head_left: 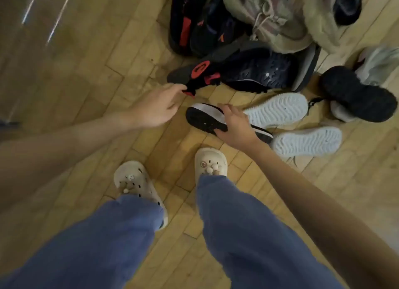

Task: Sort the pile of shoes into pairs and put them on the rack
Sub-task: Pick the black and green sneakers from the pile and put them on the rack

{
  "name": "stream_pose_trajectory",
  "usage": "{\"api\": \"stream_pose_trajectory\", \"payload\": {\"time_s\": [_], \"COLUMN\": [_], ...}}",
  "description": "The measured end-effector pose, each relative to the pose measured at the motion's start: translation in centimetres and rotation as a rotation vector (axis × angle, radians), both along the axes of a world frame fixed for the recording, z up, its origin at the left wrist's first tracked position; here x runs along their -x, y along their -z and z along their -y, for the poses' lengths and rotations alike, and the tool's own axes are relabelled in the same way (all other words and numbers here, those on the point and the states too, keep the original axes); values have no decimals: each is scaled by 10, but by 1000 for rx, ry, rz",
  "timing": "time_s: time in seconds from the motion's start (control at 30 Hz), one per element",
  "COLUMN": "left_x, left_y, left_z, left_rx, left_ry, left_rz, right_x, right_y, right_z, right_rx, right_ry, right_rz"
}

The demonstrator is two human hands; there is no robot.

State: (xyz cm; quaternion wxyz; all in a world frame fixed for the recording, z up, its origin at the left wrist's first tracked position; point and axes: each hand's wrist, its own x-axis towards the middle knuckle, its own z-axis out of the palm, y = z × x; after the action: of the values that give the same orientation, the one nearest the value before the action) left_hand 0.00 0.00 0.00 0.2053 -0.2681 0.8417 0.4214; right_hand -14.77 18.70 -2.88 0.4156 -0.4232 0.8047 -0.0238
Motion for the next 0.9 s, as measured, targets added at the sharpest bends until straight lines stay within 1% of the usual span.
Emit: {"api": "stream_pose_trajectory", "payload": {"time_s": [0.07,0.13,0.23,0.3,0.37,0.43,0.53,0.63,0.7,0.73,0.8,0.9], "left_x": [4,7,8,9,12,15,27,36,39,40,38,32], "left_y": [17,31,53,62,66,64,55,47,41,37,30,18], "left_z": [7,11,17,20,24,28,34,40,43,44,48,60], "left_rx": [-18,-12,-47,-84,-150,-233,-362,-372,-367,-380,-473,-672], "left_ry": [-12,-2,50,46,14,-30,-112,-131,-148,-172,-268,-316], "left_rz": [-71,-103,-121,-136,-160,-174,-150,-138,-68,-11,79,68], "right_x": [-3,-4,5,18,26,34,40,33,24,20,14,13], "right_y": [21,37,54,55,49,38,12,-9,-21,-29,-47,-73], "right_z": [5,11,24,30,33,33,40,56,65,69,74,81], "right_rx": [84,77,14,35,101,171,271,334,380,402,439,557], "right_ry": [-2,-42,-144,-157,-153,-103,-67,-101,-155,-193,-261,-334], "right_rz": [-58,-97,-35,10,26,58,93,61,40,16,-95,-324]}}
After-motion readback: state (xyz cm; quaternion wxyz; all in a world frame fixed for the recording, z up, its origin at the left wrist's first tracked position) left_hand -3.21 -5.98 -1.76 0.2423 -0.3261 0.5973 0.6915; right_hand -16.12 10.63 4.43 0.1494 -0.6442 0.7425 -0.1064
